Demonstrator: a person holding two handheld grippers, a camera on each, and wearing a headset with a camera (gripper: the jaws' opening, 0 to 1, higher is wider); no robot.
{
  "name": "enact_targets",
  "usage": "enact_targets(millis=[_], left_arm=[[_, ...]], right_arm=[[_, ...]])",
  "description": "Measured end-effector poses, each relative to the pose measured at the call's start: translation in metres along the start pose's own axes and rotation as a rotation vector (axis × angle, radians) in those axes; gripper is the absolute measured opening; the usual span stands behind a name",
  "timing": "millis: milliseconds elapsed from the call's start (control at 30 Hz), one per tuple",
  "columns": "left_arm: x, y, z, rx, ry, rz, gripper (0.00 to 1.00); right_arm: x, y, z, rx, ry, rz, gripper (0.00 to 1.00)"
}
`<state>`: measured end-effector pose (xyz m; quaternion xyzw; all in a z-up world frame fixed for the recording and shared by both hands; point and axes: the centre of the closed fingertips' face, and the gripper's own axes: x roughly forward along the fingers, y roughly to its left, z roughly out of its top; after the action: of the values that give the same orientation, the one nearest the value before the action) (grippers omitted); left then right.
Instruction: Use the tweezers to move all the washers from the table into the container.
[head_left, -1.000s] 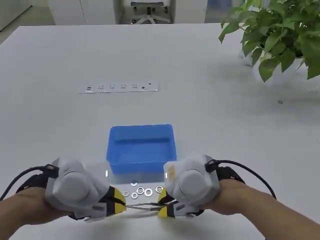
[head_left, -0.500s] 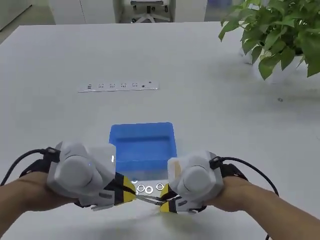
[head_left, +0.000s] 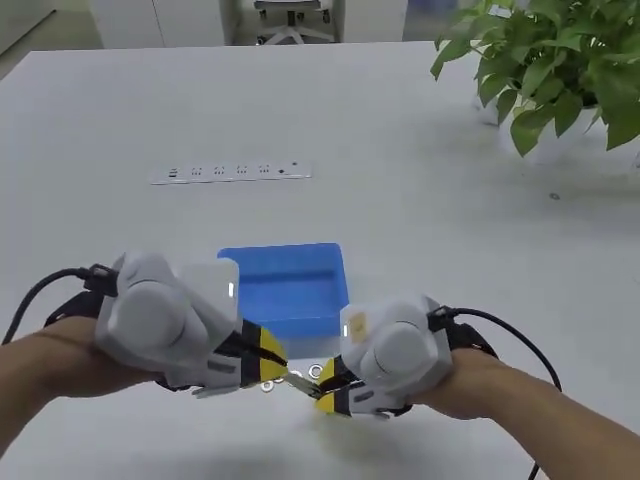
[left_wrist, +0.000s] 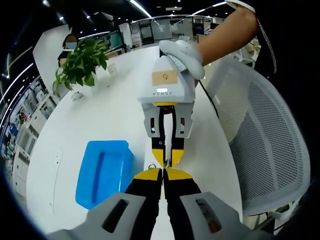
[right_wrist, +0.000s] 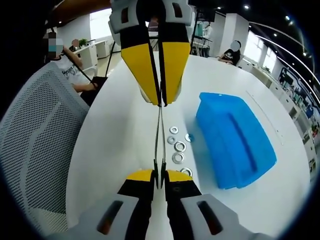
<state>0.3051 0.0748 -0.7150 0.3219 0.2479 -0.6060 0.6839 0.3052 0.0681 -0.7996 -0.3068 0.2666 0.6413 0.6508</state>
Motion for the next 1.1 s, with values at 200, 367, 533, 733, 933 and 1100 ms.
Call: enact_targets(millis=[200, 367, 533, 733, 933, 1100], left_arm=[[0.001, 0.000, 0.011, 0.010, -0.030, -0.002, 0.05], [0.002, 0.000, 0.020, 0.021, -0.045, -0.002, 0.05], [0.005, -0.003, 0.026, 0.034, -0.060, -0.013, 0.05], [0.011, -0.006, 0.030, 0.046, -0.068, -0.026, 0.05], [0.014, -0.006, 0.032, 0.035, -0.086, -0.031, 0.05], [0.015, -0.004, 0.030, 0.038, -0.085, -0.026, 0.08]], right_arm=[[0.001, 0.001, 0.003, 0.020, -0.018, -0.004, 0.10], [0.004, 0.002, 0.007, 0.035, -0.034, -0.004, 0.10], [0.005, 0.004, 0.009, 0.046, -0.042, -0.002, 0.10], [0.007, 0.006, 0.007, 0.045, -0.043, -0.001, 0.10], [0.005, 0.006, 0.007, 0.052, -0.053, -0.003, 0.08], [0.006, 0.006, 0.007, 0.053, -0.054, -0.005, 0.08]])
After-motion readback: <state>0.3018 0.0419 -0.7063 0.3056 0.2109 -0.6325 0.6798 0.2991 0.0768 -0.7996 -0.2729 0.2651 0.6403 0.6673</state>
